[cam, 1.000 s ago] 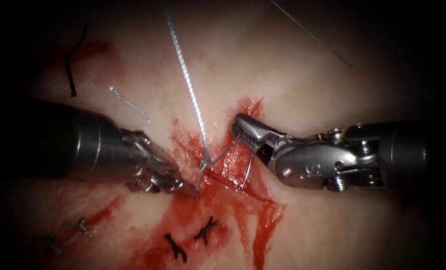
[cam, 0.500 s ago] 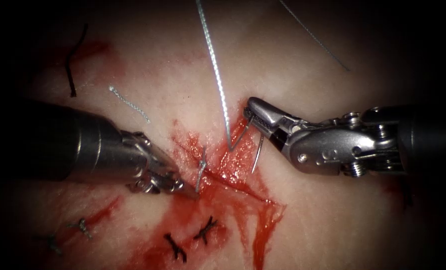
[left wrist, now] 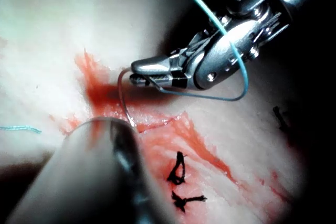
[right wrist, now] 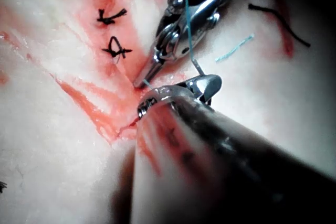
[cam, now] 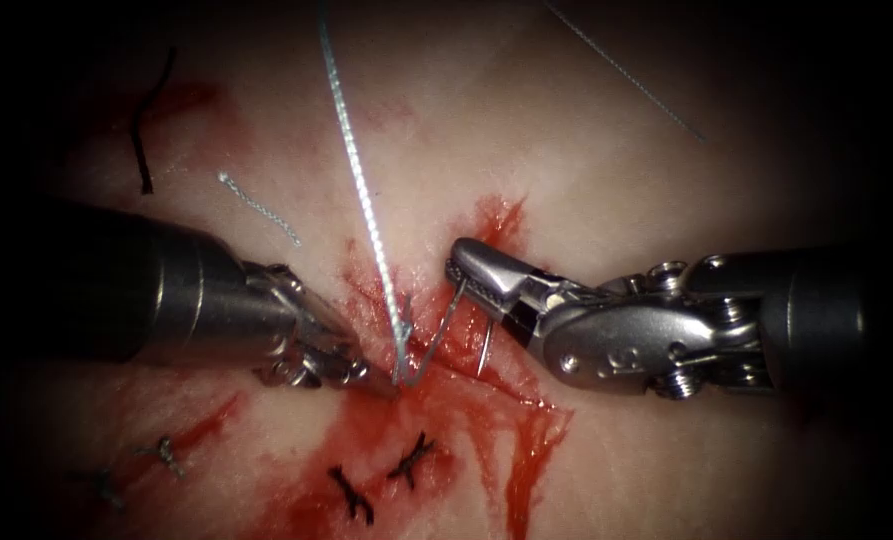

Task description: Wound Closure

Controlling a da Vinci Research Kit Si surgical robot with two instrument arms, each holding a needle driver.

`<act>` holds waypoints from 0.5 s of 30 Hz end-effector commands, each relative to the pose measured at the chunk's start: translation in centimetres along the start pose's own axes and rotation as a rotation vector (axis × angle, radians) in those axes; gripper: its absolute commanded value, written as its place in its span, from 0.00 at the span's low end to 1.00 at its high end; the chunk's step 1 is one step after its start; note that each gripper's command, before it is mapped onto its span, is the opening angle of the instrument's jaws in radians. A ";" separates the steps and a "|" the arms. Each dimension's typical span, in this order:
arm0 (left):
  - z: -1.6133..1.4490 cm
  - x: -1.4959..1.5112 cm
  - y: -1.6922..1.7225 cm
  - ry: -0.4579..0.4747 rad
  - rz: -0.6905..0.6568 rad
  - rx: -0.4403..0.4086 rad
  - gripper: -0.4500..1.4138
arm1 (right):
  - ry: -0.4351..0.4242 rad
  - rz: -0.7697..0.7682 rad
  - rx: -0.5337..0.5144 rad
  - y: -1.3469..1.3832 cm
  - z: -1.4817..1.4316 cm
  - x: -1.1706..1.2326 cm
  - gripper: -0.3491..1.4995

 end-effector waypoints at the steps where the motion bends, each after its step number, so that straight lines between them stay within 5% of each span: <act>1: 0.07 0.02 0.01 0.000 0.000 0.000 0.00 | 0.006 -0.011 0.006 -0.04 0.08 -0.01 0.00; 15: 0.07 0.02 0.01 -0.001 0.000 0.000 0.00 | 0.038 -0.160 0.047 -0.04 0.11 -0.04 0.00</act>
